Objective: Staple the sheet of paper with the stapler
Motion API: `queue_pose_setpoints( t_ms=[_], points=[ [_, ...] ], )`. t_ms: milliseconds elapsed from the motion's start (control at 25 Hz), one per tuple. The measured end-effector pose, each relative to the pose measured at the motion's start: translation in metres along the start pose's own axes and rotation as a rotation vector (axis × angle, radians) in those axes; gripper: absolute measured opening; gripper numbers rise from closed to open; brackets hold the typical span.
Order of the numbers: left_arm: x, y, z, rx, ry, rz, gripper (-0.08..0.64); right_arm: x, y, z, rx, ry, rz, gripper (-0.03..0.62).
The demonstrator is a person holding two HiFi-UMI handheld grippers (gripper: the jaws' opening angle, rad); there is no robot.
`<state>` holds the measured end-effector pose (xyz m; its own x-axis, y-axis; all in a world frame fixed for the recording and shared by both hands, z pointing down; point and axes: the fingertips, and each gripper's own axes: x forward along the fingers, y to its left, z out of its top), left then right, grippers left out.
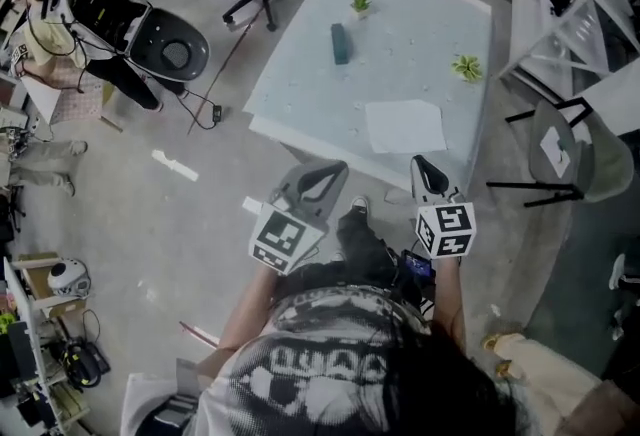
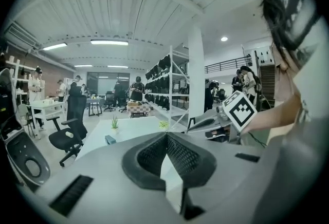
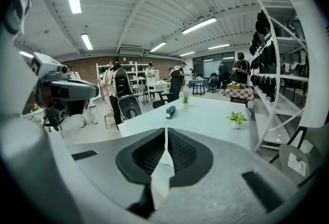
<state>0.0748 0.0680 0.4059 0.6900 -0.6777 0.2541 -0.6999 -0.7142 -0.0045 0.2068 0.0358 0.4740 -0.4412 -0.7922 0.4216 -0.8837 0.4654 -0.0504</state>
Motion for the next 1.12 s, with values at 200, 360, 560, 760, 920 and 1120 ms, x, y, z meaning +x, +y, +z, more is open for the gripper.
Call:
queue_pose_setpoints(
  t_ms=[200,360,560,760,920,1120],
  points=[
    [0.049,0.030,0.004,0.000,0.021,0.005,-0.008,0.046,-0.058,-0.007,0.016,0.066,-0.021,0.018],
    [0.076,0.047,0.005,-0.010,0.043,0.008,-0.008,0.075,-0.104,-0.022,0.033,0.132,-0.056,0.040],
    [0.097,0.060,0.008,-0.004,0.055,0.022,-0.008,0.107,-0.149,-0.056,0.091,0.226,-0.092,0.080],
    [0.097,0.071,0.004,-0.008,0.079,0.056,-0.008,0.132,-0.178,-0.091,0.136,0.322,-0.127,0.126],
    [0.095,0.083,0.002,-0.012,0.099,0.079,-0.008,0.145,-0.191,-0.107,0.173,0.365,-0.135,0.141],
    [0.096,0.096,0.001,-0.012,0.107,0.073,-0.008,0.159,-0.199,-0.117,0.178,0.423,-0.138,0.141]
  ],
)
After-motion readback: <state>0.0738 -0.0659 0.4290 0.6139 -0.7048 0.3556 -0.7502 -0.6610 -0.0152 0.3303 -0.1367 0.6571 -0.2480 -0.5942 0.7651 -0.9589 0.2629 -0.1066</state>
